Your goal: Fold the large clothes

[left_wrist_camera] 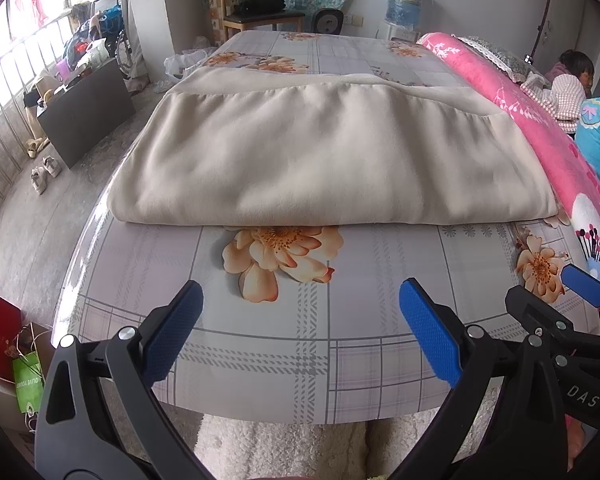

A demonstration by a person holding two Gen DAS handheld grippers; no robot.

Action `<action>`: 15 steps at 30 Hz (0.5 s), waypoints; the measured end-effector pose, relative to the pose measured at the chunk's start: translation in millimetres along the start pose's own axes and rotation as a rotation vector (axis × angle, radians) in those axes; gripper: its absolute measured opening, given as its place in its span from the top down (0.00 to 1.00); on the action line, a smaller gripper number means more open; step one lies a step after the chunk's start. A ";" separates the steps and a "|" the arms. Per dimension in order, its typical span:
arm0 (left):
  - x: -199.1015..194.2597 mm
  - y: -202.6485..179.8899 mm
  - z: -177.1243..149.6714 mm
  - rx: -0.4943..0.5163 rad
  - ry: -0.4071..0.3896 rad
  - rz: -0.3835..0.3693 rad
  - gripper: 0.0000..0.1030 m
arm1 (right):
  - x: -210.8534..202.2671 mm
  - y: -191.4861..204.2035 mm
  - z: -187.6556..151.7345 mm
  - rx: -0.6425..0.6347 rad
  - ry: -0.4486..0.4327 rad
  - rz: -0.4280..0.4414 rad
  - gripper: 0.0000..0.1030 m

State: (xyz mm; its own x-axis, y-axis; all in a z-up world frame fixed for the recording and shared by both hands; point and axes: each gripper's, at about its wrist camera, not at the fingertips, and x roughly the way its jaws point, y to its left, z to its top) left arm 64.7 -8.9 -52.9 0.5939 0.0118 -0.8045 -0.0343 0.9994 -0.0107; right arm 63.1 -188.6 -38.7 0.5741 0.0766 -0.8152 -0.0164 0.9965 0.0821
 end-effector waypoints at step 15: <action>-1.9 -3.6 2.0 0.005 -0.012 0.005 0.08 | -2.3 -3.9 -0.9 0.001 -0.004 0.002 0.14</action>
State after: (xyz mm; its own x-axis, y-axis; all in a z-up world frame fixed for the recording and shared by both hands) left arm 65.2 -12.5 -50.1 0.6030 0.0170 -0.7975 -0.0328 0.9995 -0.0035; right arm 61.1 -192.7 -37.6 0.5777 0.0782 -0.8125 -0.0168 0.9963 0.0840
